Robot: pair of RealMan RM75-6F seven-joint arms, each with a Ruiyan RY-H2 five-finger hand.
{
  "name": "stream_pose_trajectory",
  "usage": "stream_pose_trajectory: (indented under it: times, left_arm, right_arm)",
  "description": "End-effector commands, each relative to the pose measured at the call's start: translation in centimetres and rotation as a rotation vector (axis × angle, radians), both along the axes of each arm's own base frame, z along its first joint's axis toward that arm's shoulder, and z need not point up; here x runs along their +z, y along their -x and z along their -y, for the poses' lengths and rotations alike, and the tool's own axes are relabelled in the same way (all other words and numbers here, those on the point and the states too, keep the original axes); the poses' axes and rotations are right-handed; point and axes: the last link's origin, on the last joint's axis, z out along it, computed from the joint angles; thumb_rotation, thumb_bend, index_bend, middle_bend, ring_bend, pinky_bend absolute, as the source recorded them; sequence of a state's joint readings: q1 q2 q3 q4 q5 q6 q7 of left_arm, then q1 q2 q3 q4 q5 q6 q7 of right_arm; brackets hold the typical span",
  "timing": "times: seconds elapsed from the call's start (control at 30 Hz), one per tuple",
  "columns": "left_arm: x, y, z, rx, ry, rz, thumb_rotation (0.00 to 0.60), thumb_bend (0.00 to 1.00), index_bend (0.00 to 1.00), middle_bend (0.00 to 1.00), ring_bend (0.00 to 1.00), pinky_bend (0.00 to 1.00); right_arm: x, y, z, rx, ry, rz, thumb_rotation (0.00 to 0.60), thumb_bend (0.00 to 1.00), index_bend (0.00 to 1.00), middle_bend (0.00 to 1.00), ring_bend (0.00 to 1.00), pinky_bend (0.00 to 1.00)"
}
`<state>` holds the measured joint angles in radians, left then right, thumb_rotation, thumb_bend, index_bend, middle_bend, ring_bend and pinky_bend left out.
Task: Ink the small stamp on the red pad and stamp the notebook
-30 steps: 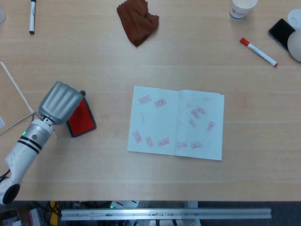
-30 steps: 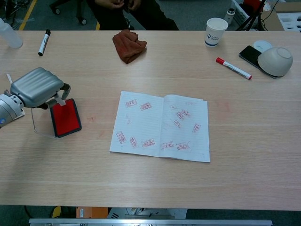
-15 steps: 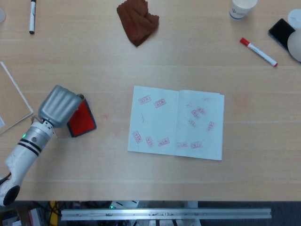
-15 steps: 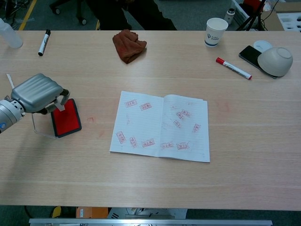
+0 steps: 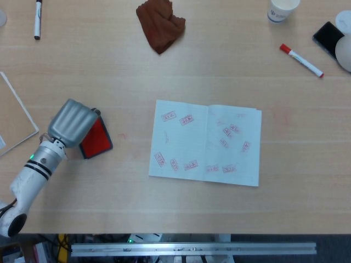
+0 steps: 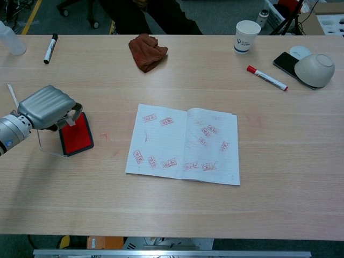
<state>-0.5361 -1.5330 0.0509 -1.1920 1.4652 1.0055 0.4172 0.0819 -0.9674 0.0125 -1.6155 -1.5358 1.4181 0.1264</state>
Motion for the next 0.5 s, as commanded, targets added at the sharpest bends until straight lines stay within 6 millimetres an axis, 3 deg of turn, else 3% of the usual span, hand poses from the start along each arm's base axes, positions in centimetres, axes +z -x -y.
stream_pose_trajectory:
  times: [0.03,0.5]
  left_arm:
    - [-0.13,0.01,-0.04,0.004,0.005,-0.009,0.6,0.34,0.57,0.98,1.0,1.0]
    - [0.46,-0.69,-0.3,0.004,0.005,-0.003,0.6,0.34,0.57,0.98,1.0,1.0]
  right_arm:
    - [-0.01,0.05,0.0,-0.002,0.0,0.0,0.6,0.29,0.35,0.33,0.23,0.35]
    - [0.14,0.12,-0.14,-0.004,0.007,0.001,0.6,0.29,0.35,0.33,0.23,0.35]
